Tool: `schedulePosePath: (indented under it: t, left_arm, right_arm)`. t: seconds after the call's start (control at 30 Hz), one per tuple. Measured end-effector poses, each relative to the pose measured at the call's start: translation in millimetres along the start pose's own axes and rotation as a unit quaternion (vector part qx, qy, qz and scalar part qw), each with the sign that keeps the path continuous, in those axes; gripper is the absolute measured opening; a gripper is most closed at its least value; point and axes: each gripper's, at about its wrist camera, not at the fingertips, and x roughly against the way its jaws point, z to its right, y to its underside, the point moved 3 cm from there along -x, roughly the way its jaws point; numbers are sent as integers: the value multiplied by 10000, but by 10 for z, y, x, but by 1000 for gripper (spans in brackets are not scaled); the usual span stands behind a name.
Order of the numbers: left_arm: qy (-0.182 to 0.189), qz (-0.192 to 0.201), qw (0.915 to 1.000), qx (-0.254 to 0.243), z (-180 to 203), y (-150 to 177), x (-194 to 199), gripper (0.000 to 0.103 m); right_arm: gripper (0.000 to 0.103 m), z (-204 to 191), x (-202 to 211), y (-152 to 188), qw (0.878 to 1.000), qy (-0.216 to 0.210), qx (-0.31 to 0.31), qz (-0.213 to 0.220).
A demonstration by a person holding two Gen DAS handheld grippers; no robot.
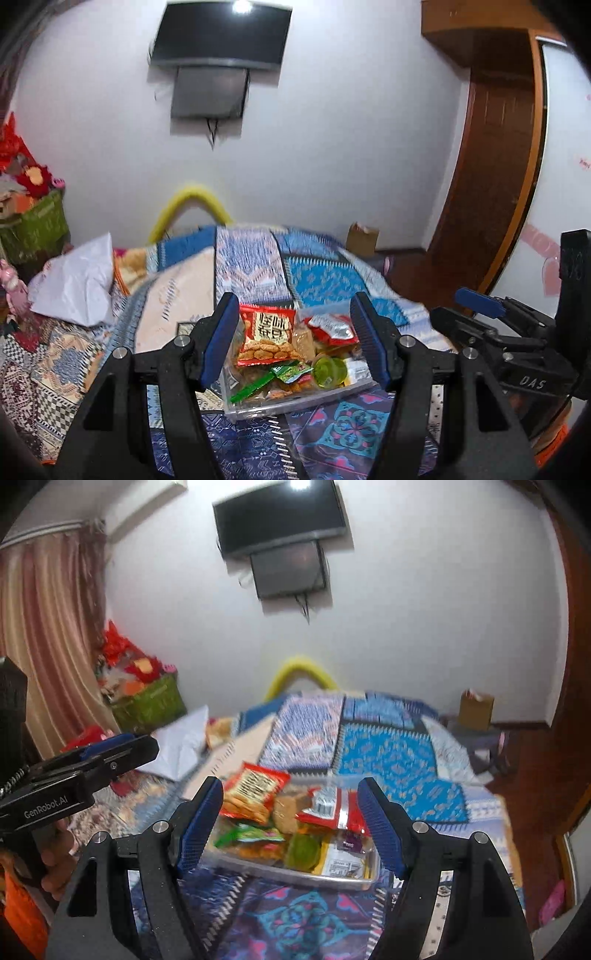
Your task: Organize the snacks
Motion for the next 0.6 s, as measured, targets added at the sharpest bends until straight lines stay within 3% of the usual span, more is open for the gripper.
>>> schedulePosePath:
  t: [0.17, 0.3, 0.6]
  left_arm:
    - [-189, 559, 9982, -111, 103, -26, 524, 69]
    - [-302, 883, 9955, -183, 157, 19, 802, 82]
    - [-584, 1250, 9896, -398, 251, 160, 1020, 100]
  right_arm:
    - [79, -131, 457, -60, 9987, 27, 77, 505]
    - [85, -202, 671, -40, 9969, 3, 147, 767]
    - [103, -279, 751, 71, 9945, 282, 364, 937]
